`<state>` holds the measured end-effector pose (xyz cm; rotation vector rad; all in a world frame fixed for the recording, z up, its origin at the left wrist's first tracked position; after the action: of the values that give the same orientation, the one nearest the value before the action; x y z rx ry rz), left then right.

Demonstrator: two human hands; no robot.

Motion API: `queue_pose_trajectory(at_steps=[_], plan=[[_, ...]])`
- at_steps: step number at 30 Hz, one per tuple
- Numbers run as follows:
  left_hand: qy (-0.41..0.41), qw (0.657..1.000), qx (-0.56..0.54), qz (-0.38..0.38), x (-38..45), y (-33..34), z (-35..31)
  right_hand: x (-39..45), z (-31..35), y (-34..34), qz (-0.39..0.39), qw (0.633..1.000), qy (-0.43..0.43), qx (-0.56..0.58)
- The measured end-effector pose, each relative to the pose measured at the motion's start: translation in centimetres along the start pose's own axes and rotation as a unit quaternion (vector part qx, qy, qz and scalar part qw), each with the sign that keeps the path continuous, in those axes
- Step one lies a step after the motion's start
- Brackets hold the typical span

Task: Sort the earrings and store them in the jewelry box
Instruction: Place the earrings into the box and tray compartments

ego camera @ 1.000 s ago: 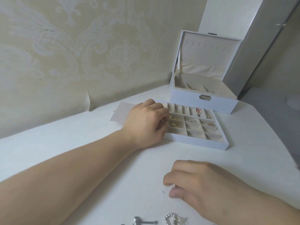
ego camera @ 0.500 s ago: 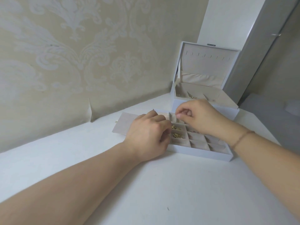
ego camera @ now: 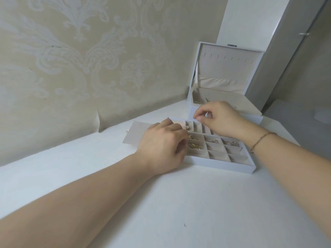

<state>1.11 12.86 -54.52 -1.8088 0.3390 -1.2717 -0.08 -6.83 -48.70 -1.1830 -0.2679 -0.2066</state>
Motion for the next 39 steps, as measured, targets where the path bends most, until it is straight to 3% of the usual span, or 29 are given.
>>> queue_pose_trajectory(at_steps=[7, 15, 19, 25, 29, 33, 36, 39], plan=[[0.002, 1.000, 0.007, -0.019, 0.1, -0.1, -0.4, -12.3, 2.4, -5.0, -0.033, 0.993, -0.042, 0.102], [-0.025, 0.979, 0.118, 0.164, 0.4, 0.1, -1.4, -22.6, -0.5, -4.8, -0.123, 0.986, -0.045, 0.099], [-0.031, 0.966, 0.146, 0.210, 1.2, 0.0, -1.8, -23.6, -1.3, -5.4, -0.184, 0.978, -0.032, 0.095], [-0.030, 0.956, 0.165, 0.241, 2.0, 0.2, -1.5, -24.0, -1.4, -5.1, -0.193, 0.975, -0.040, 0.101], [-0.017, 0.949, 0.176, 0.260, 2.3, 0.4, -1.2, -24.6, -1.2, -5.3, -0.116, 0.986, -0.040, 0.115], [-0.058, 0.948, 0.143, 0.279, 3.8, 0.8, -1.2, -25.7, -1.0, -5.9, 0.068, 0.989, -0.035, 0.129], [-0.077, 0.957, 0.136, 0.243, 3.9, 1.4, -2.0, -26.7, -1.4, -6.4, 0.196, 0.973, -0.003, 0.120], [-0.058, 0.970, 0.133, 0.193, 2.2, 1.4, -2.6, -27.4, -1.5, -6.6, 0.205, 0.973, 0.023, 0.106]])
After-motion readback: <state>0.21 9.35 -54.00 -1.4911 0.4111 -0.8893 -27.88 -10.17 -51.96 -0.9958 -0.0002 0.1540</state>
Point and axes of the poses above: each hand's wrist, its own x-axis towards the middle knuckle, its own y-axis out of the palm, z = x × y, the point moved 1 cm from there along x, towards the middle knuckle, and after that the axes turned 2 degrees about x, right-handed, at the moved point
